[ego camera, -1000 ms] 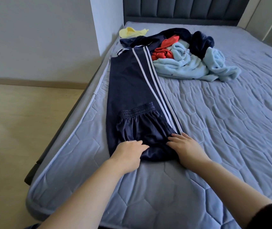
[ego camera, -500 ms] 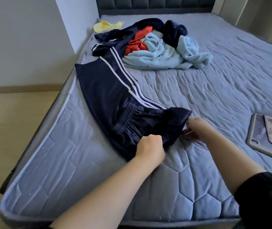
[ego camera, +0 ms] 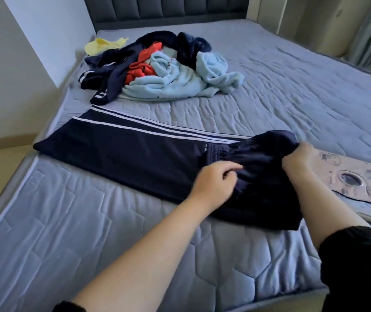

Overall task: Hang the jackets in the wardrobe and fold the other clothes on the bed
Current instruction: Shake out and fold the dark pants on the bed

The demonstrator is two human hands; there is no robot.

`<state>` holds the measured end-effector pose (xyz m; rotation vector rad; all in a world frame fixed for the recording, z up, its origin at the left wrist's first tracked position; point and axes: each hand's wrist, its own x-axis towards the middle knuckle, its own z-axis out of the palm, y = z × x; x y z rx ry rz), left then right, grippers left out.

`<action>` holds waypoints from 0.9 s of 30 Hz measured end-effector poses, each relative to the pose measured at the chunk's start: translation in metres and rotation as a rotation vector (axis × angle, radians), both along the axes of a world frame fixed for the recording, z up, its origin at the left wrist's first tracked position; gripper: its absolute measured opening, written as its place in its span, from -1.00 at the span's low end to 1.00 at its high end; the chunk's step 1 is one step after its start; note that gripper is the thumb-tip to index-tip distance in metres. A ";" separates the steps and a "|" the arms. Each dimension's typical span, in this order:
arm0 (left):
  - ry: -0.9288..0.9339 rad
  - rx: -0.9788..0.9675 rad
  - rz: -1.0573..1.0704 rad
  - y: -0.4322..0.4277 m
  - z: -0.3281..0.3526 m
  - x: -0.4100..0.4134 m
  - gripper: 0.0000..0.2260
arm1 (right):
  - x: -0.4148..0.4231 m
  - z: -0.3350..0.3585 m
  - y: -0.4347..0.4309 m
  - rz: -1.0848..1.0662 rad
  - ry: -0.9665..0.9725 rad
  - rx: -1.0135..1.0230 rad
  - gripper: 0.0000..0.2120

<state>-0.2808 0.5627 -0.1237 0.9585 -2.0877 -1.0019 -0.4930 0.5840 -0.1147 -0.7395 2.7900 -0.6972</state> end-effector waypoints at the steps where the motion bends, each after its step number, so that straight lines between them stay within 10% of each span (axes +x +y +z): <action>1: 0.054 -0.090 0.132 -0.007 -0.005 0.015 -0.74 | -0.001 -0.001 -0.001 0.042 0.072 0.092 -0.53; 10: 0.262 0.344 1.143 -0.070 -0.063 0.154 -0.63 | 0.130 -0.013 -0.062 0.689 0.296 0.117 -0.60; 18: 0.406 0.347 1.147 -0.132 -0.058 0.189 -0.42 | 0.224 -0.062 -0.123 0.980 0.317 0.210 -0.54; 27: 0.428 0.350 1.051 -0.231 -0.059 0.265 -0.66 | 0.248 -0.056 -0.240 0.975 0.136 0.137 -0.37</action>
